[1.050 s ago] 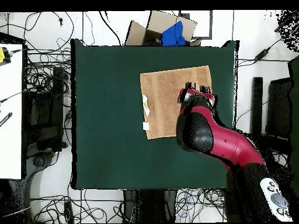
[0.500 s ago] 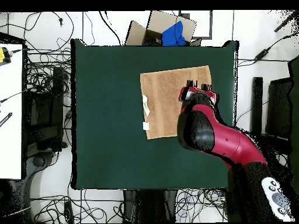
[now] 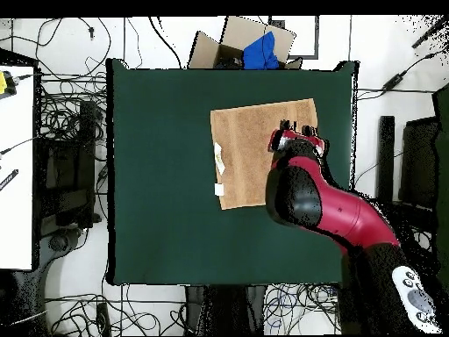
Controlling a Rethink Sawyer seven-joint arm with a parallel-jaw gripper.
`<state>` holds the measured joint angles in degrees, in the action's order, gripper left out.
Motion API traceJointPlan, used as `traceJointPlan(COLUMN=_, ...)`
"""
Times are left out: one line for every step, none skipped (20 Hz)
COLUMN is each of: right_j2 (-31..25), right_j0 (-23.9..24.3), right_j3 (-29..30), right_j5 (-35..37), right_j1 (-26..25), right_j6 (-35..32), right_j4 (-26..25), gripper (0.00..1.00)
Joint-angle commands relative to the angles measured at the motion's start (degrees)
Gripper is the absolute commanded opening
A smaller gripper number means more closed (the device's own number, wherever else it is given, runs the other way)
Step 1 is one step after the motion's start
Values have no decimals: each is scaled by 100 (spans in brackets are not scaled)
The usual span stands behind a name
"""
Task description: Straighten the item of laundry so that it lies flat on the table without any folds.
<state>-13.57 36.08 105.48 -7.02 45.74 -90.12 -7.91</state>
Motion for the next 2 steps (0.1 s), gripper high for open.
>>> traceJointPlan(right_j2=86, right_j0=-214, right_j3=15, right_j5=0, right_j1=-75, right_j6=-867, right_j4=-114, gripper=100)
traceJointPlan(right_j2=114, right_j0=-240, right_j3=10, right_j5=-34, right_j1=-80, right_j6=-880, right_j4=-103, gripper=100)
